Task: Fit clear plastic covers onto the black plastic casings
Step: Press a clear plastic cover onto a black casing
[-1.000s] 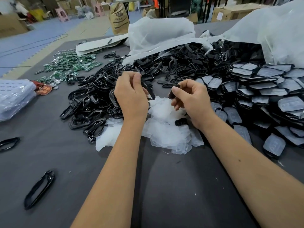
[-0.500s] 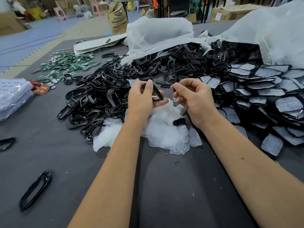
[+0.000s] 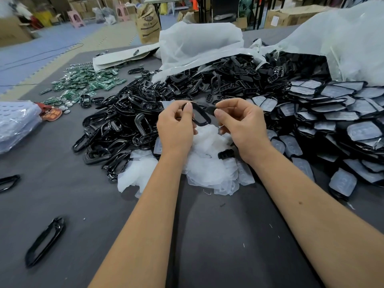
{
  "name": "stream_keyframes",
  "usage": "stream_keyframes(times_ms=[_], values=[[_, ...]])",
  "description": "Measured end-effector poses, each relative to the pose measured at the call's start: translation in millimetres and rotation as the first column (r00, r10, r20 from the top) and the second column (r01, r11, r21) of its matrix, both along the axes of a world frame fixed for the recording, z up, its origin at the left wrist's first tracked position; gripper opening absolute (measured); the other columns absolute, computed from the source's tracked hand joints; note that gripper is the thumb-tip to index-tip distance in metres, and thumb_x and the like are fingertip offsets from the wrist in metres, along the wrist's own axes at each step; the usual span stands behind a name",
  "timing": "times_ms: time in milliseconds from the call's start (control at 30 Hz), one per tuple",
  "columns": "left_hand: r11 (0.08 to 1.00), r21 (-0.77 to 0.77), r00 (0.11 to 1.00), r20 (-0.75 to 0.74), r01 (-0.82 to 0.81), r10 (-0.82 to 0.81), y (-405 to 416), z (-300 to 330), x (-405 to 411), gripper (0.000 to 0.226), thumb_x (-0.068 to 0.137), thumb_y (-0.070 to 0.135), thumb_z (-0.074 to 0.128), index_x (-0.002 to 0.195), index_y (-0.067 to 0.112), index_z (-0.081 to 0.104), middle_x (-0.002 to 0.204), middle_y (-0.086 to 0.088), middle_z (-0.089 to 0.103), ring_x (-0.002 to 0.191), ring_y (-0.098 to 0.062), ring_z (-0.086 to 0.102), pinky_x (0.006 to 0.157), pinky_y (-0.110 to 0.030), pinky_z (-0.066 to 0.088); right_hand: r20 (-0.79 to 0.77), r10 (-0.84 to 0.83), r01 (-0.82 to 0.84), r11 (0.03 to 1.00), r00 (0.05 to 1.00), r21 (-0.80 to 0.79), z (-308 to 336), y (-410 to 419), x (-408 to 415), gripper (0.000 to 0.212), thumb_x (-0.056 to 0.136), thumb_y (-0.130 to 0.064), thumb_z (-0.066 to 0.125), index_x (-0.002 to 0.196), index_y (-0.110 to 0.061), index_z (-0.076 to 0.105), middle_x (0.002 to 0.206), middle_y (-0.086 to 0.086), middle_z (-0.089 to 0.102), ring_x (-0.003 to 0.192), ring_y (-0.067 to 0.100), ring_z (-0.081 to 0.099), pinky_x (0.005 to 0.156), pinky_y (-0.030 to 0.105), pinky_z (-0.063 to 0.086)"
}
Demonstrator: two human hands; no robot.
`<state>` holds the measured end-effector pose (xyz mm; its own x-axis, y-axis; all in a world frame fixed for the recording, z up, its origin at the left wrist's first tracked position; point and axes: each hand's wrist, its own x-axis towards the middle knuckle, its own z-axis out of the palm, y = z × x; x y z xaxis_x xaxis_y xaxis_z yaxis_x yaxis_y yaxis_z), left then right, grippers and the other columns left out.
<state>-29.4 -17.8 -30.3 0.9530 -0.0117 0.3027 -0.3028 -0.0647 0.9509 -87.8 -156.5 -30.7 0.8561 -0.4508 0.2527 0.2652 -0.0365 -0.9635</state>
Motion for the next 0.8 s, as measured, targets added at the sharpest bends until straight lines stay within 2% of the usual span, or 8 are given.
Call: stream_keyframes(times_ms=[67, 133, 200, 300, 367, 467, 567, 800], values=[[0.999, -0.051, 0.999, -0.044, -0.010, 0.008, -1, 1, -1, 0.013, 0.101, 0.007, 0.059, 0.096, 0.009, 0.071, 0.064, 0.001, 0.064, 0.054, -0.015, 0.067, 0.056, -0.030, 0.058, 0.011, -0.012, 0.012, 1.000, 1.000, -0.003, -1, 0, 1, 0.007, 0.090, 0.001, 0.076, 0.096, -0.002, 0.073, 0.075, 0.003, 0.069, 0.060, 0.012, 0.061, 0.057, 0.025, 0.054], [0.995, -0.102, 0.994, -0.112, 0.000, -0.011, -2, 2, -2, 0.012, 0.098, 0.000, 0.061, 0.099, 0.007, 0.071, 0.060, 0.003, 0.066, 0.061, -0.022, 0.075, 0.065, -0.034, 0.063, 0.020, -0.024, 0.024, 1.000, 1.000, -0.015, -1, 1, 1, 0.006, 0.091, 0.002, 0.075, 0.094, -0.003, 0.074, 0.076, 0.004, 0.071, 0.061, 0.011, 0.063, 0.059, 0.023, 0.055], [0.990, -0.136, 0.987, -0.152, 0.022, -0.043, -2, 3, -3, 0.017, 0.094, -0.005, 0.061, 0.101, 0.008, 0.071, 0.059, 0.003, 0.066, 0.069, -0.026, 0.077, 0.075, -0.039, 0.065, 0.021, -0.027, 0.028, 0.999, 0.999, -0.018, -2, 0, 2, 0.012, 0.092, 0.004, 0.072, 0.095, -0.006, 0.077, 0.078, 0.003, 0.073, 0.062, 0.011, 0.064, 0.062, 0.021, 0.056], [0.988, -0.136, 0.981, -0.164, 0.078, -0.100, -2, 3, -4, 0.028, 0.092, -0.007, 0.060, 0.106, 0.012, 0.075, 0.058, 0.004, 0.066, 0.072, -0.027, 0.078, 0.081, -0.040, 0.064, 0.021, -0.027, 0.028, 0.999, 0.999, -0.022, -3, 0, 3, 0.019, 0.093, 0.006, 0.068, 0.096, -0.010, 0.079, 0.078, 0.002, 0.074, 0.065, 0.011, 0.068, 0.065, 0.021, 0.057], [0.986, -0.136, 0.975, -0.182, 0.100, -0.124, -3, 4, -4, 0.030, 0.093, -0.008, 0.059, 0.107, 0.011, 0.077, 0.061, 0.001, 0.066, 0.073, -0.028, 0.078, 0.081, -0.040, 0.064, 0.017, -0.035, 0.036, 0.999, 0.999, -0.033, -4, 0, 3, 0.015, 0.092, 0.003, 0.071, 0.096, -0.010, 0.079, 0.078, 0.004, 0.076, 0.065, 0.015, 0.070, 0.064, 0.024, 0.059], [0.978, -0.170, 0.962, -0.224, 0.120, -0.157, -5, 5, -6, 0.027, 0.096, -0.007, 0.054, 0.104, 0.005, 0.077, 0.083, -0.022, 0.072, 0.075, -0.029, 0.078, 0.080, -0.038, 0.065, 0.008, -0.081, 0.081, 0.995, 0.997, -0.062, -7, 1, 4, 0.009, 0.088, -0.002, 0.079, 0.093, -0.008, 0.075, 0.077, 0.008, 0.077, 0.064, 0.022, 0.074, 0.062, 0.028, 0.061], [0.971, -0.202, 0.951, -0.256, 0.124, -0.174, -7, 6, -8, 0.028, 0.098, -0.006, 0.051, 0.099, 0.003, 0.077, 0.096, -0.021, 0.076, 0.073, -0.027, 0.078, 0.077, -0.035, 0.065, 0.004, -0.137, 0.137, 0.984, 0.991, -0.117, -9, 1, 5, 0.009, 0.086, -0.005, 0.082, 0.089, -0.010, 0.075, 0.075, 0.006, 0.077, 0.063, 0.022, 0.075, 0.061, 0.032, 0.062], [0.968, -0.209, 0.950, -0.249, 0.137, -0.188, -7, 5, -7, 0.028, 0.098, -0.008, 0.049, 0.097, 0.001, 0.076, 0.094, -0.019, 0.074, 0.071, -0.022, 0.077, 0.070, -0.029, 0.063, 0.015, -0.192, 0.191, 0.961, 0.981, -0.201, -11, 1, 6, 0.009, 0.088, -0.004, 0.080, 0.088, -0.011, 0.074, 0.075, 0.005, 0.076, 0.061, 0.020, 0.075, 0.061, 0.033, 0.063]])
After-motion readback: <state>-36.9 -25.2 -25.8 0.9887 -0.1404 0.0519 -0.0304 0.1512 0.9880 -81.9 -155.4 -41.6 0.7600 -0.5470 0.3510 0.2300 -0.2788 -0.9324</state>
